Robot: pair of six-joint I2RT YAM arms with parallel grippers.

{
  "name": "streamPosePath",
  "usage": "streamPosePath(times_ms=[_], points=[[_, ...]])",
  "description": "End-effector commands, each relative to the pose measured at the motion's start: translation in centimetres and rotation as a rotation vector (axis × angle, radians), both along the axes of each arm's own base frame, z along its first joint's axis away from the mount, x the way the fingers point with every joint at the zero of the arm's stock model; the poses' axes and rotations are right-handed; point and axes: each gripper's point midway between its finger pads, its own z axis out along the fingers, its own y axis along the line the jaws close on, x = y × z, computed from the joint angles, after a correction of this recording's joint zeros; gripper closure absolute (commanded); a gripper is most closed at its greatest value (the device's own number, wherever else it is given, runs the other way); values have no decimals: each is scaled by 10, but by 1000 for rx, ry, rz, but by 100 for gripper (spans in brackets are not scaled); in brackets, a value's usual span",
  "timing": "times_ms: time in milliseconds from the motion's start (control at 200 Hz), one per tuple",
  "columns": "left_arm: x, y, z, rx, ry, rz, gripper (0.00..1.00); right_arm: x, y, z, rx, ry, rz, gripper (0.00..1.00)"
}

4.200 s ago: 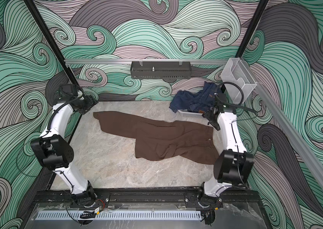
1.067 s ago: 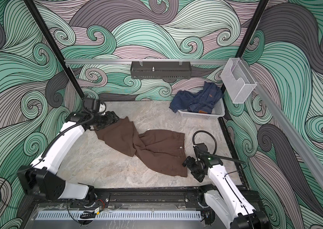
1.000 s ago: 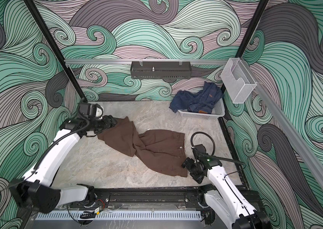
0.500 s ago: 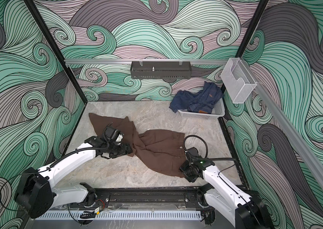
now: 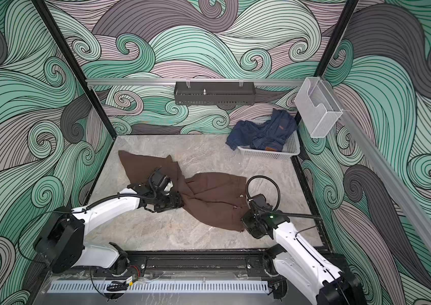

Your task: Fold and stack the trousers

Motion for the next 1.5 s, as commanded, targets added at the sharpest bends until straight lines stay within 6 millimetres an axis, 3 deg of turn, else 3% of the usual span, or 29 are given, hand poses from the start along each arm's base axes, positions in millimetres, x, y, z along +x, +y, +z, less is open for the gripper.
streamPosePath(times_ms=[0, 75, 155, 255, 330, 400, 430, 620, 715, 826, 936, 1136, 1241, 1386, 1496], points=[[7, -2, 3, 18, -30, 5, 26, 1, -8, 2, -56, 2, -8, 91], [13, 5, -9, 97, -17, 12, 34, 4, -9, 4, -59, -4, -10, 92], [26, 17, -8, 189, -36, 43, 51, 7, -12, 8, -66, -14, -13, 93], [44, 32, 8, 263, -95, 76, 77, 13, -22, 17, -79, -27, -28, 94], [55, 46, 31, 289, -144, 97, 100, 18, -33, 27, -90, -45, -45, 94], [63, 64, 55, 310, -186, 126, 100, 24, -46, 39, -94, -67, -71, 95], [64, 74, 77, 290, -227, 150, 100, 27, -51, 44, -99, -77, -82, 95], [70, 161, 155, 318, -402, 334, 100, 44, -97, 74, -167, -122, -160, 95], [69, 197, 169, 364, -379, 400, 100, 49, -118, 79, -202, -120, -208, 95], [73, 221, 165, 384, -327, 451, 100, 49, -142, 76, -236, -91, -267, 95], [85, 228, 154, 378, -286, 466, 100, 50, -159, 70, -239, -73, -314, 95], [121, 216, 124, 316, -196, 419, 100, 57, -167, 70, -245, -66, -348, 95], [137, 214, 121, 310, -150, 405, 100, 60, -171, 70, -251, -55, -354, 94], [148, 216, 128, 320, -83, 400, 100, 61, -176, 66, -272, -45, -368, 94], [142, 220, 152, 329, -154, 408, 100, 61, -179, 67, -284, -46, -375, 94]])
